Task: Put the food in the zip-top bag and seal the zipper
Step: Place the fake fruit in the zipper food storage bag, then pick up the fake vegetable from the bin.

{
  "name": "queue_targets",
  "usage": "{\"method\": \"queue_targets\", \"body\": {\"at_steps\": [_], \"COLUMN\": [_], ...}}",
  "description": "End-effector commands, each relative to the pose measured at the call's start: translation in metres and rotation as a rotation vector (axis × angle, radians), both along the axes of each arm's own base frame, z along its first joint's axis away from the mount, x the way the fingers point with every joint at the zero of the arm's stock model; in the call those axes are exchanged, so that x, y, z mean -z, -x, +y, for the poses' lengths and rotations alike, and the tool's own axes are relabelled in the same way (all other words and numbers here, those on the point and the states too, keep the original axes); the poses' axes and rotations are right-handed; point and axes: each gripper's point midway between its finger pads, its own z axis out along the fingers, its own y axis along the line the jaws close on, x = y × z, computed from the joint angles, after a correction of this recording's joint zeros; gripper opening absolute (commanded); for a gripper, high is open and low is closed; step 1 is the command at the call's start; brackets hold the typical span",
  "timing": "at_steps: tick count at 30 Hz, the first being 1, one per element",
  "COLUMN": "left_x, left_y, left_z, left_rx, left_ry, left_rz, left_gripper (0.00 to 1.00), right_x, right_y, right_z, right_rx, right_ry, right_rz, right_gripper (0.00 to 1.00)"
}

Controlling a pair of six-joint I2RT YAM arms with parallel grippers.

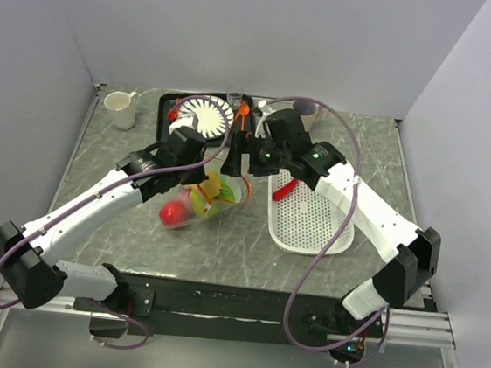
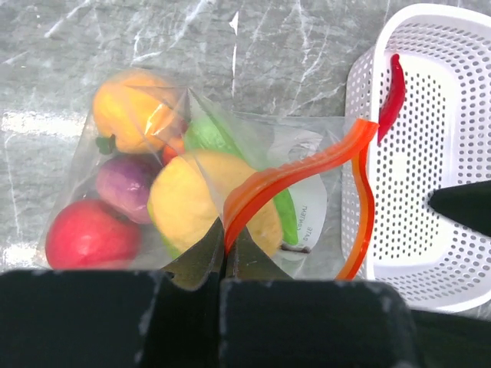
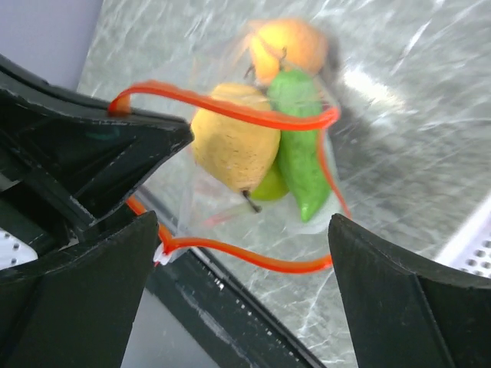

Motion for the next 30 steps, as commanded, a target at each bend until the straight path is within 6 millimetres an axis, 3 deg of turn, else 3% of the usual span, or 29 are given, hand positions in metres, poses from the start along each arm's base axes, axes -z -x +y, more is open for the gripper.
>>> {"method": "queue_targets", "body": {"at_steps": [1, 4, 7, 8, 11, 16, 23, 30], "left_x": [-0.024, -0.026, -0.019, -0.012, -0.014, -0.011, -0.018, -0.014], "left_y": [-0.001, -0.001, 0.0, -0.001, -0.005, -0.005, -0.006, -0.005], "left_z": [0.014, 0.019, 0.007, 0.006, 0.003, 0.003, 0.0, -0.005], "left_rx": [-0.078, -0.085, 0.008, -0.012, -0.003, -0.004, 0.023, 0.051], "left_ry": [0.025, 0.036, 0.067, 0.058, 0.061, 0.074, 0.08, 0.086], "left_rz": [-0.067, -0.077, -0.018, 0.023, -0.002, -0.001, -0.02, -0.008], "left_gripper": [0.01, 0.01, 0.01, 0.01, 0.01, 0.01, 0.01, 0.01], "right_x": [-0.001, 0.02, 0.052, 0.07, 0.1, 0.126, 0.153, 0.18], "right_y": [-0.021, -0.033, -0.049, -0.049, -0.055, -0.073, -0.103, -0.113], "right_z": [-0.041, -0.076, -0.123, -0.135, -0.163, -0.167, -0.156, -0.163], "right_rx": [0.184, 0.331, 0.51, 0.547, 0.634, 0.642, 0.631, 0.681], "right_ry": [0.086, 0.126, 0.214, 0.249, 0.262, 0.26, 0.288, 0.333], "right_rz": [-0.066, -0.023, 0.034, 0.062, 0.121, 0.184, 0.227, 0.264], "right_gripper": [1.0, 1.0, 1.0, 1.0, 1.0, 1.0, 1.0, 0.94]}}
